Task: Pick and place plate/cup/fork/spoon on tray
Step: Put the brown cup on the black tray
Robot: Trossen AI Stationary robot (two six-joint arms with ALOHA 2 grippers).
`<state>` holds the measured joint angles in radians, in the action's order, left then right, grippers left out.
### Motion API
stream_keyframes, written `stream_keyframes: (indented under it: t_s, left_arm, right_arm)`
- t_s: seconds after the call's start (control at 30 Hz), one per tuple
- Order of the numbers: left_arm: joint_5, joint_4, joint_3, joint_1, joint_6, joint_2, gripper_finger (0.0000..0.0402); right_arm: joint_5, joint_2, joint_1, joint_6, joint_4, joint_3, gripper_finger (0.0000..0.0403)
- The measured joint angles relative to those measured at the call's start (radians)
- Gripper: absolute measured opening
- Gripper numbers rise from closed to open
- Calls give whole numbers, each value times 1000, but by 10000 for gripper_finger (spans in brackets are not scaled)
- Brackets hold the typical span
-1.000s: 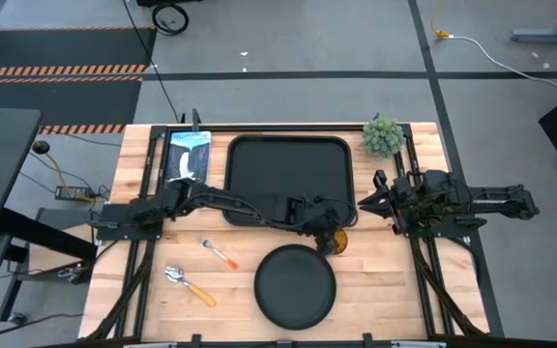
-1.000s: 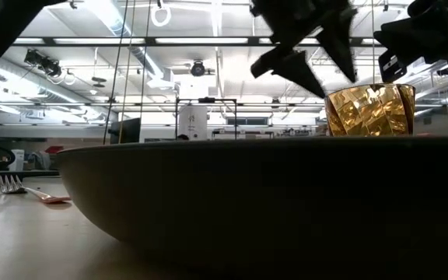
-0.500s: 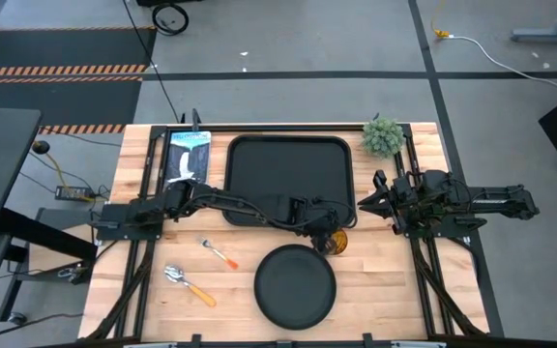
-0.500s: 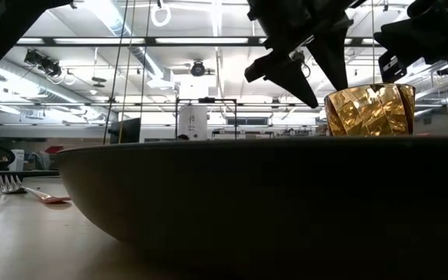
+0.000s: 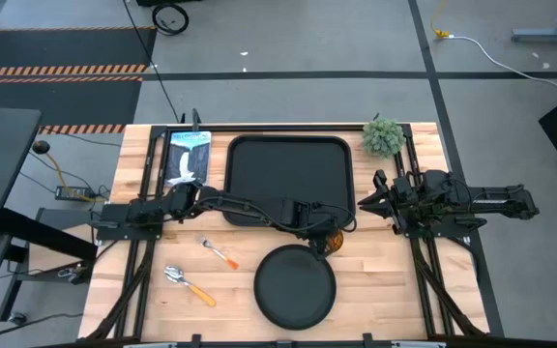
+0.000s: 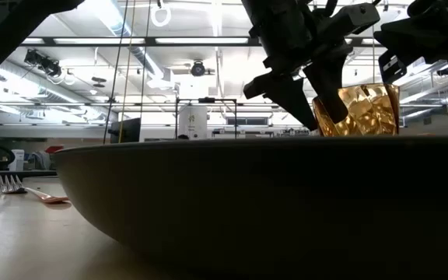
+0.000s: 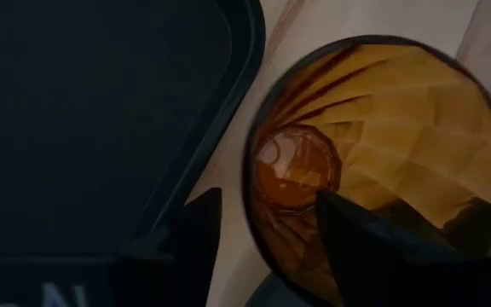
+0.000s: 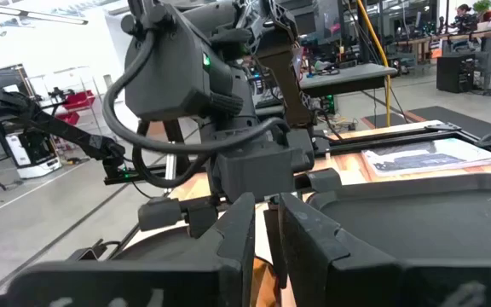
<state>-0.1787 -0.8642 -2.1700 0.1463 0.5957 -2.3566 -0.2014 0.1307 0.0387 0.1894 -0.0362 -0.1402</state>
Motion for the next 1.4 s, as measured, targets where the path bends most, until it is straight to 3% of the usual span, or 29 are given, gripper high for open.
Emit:
stream_keyframes:
  t_s: [0.63, 0.97, 1.17, 1.4]
  left_arm:
    - [-18, 29, 0, -12, -6, 2, 92]
    - [-30, 34, 0, -21, -40, 2, 20]
    - [-24, 41, 0, -26, -39, 2, 19]
    - [58, 47, -5, -54, -32, 2, 18]
  right_arm:
    - [2, 0, 0, 0, 0, 0, 64]
    - [2, 0, 0, 0, 1, 0, 64]
    - [1, 0, 0, 1, 1, 0, 64]
    - [1, 0, 0, 1, 1, 0, 64]
